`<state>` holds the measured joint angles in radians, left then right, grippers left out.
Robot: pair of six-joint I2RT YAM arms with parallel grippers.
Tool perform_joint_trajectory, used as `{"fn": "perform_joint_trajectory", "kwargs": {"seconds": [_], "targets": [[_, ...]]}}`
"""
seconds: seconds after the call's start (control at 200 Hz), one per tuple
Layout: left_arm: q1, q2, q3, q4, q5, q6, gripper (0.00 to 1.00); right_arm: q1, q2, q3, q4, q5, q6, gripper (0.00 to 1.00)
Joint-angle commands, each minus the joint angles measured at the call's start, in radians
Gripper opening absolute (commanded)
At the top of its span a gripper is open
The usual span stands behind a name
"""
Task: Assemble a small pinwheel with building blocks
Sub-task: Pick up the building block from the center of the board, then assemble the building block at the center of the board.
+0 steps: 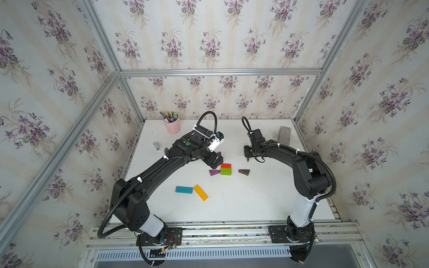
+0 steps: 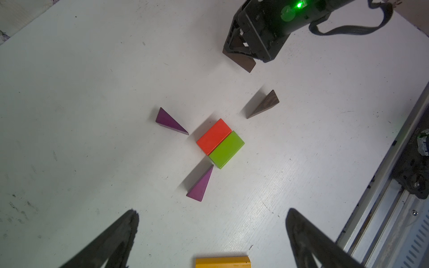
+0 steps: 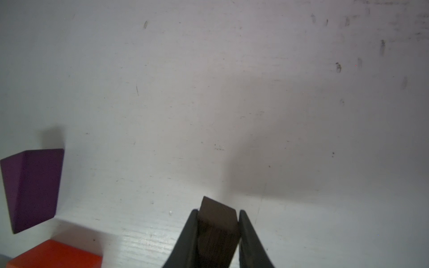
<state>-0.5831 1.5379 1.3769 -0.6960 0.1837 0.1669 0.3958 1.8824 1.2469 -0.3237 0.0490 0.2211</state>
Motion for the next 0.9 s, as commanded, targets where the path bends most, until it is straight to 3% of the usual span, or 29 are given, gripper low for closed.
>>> {"fn": "perform_joint_trajectory", "kwargs": {"seconds": [0.0, 0.385, 0.894], "targets": [[0.003, -0.009, 0.001, -0.011, -0.037, -0.016, 1.00, 0.011, 0.021, 0.028, -0.041, 0.035, 0.084, 0.21], [0.026, -0.039, -0.001, -0.011, -0.024, -0.031, 1.00, 0.088, 0.062, 0.092, -0.059, 0.081, 0.130, 0.19], [0.065, -0.046, -0.010, 0.008, 0.003, -0.053, 1.00, 0.091, 0.044, 0.087, -0.041, 0.088, 0.161, 0.19]]}}
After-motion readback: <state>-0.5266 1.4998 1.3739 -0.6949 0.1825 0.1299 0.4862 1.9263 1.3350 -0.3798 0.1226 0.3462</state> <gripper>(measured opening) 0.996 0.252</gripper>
